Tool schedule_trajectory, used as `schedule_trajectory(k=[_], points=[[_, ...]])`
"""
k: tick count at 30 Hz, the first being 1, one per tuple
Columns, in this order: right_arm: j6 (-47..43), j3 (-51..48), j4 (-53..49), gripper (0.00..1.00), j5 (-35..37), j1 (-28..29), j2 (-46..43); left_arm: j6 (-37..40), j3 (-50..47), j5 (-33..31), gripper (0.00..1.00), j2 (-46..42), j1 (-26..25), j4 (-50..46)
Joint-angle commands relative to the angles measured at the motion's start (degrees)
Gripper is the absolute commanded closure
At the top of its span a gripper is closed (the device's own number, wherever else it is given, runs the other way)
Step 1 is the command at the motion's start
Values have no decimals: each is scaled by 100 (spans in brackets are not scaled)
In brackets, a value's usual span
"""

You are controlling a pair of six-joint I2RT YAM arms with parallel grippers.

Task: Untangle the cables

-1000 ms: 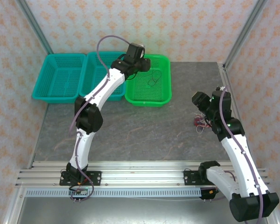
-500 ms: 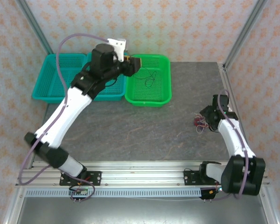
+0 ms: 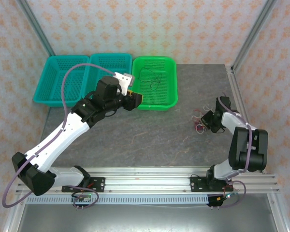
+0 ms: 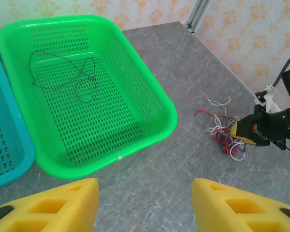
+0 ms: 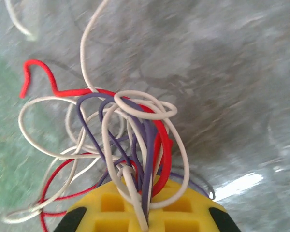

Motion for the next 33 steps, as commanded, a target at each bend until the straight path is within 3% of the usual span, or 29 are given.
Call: schedule_trajectory(k=[1, 5, 9, 13, 19, 21, 24, 26, 29, 33], points=[[-459, 193, -429, 100, -509, 465, -367, 112, -62, -32, 46, 69, 34, -49], [-962, 309, -1030, 100, -1024, 1048, -757, -119, -178, 196, 45, 184, 29, 51], [-1497, 314, -1246, 100, -1354, 1983, -1160, -320, -319, 289, 45, 224, 34, 153], [-1963, 290, -959, 100, -1402, 3123, -1126, -389, -424, 268, 45, 249, 26, 161], [-2067, 289, -184, 95, -1516, 3924, -599, -587, -759, 239, 45, 202, 17, 233], [-2098, 438, -169, 71, -1178, 4063, -421, -653, -879, 237, 45, 166, 17, 253], [-2042, 589, -121, 50, -636, 4080, -491, -666, -1016, 174, 45, 101, -6, 260], [-1904, 441, 194, 44, -289, 4061, -812, -616, -1093, 136, 45, 68, -36, 260], [-1583, 9, 752, 42, 475, 3986, -1513, -404, -1121, -44, 44, 237, -272, 117], [-678, -793, 1153, 36, 2315, 3706, -2741, -299, -897, 187, 47, 813, -737, -139]])
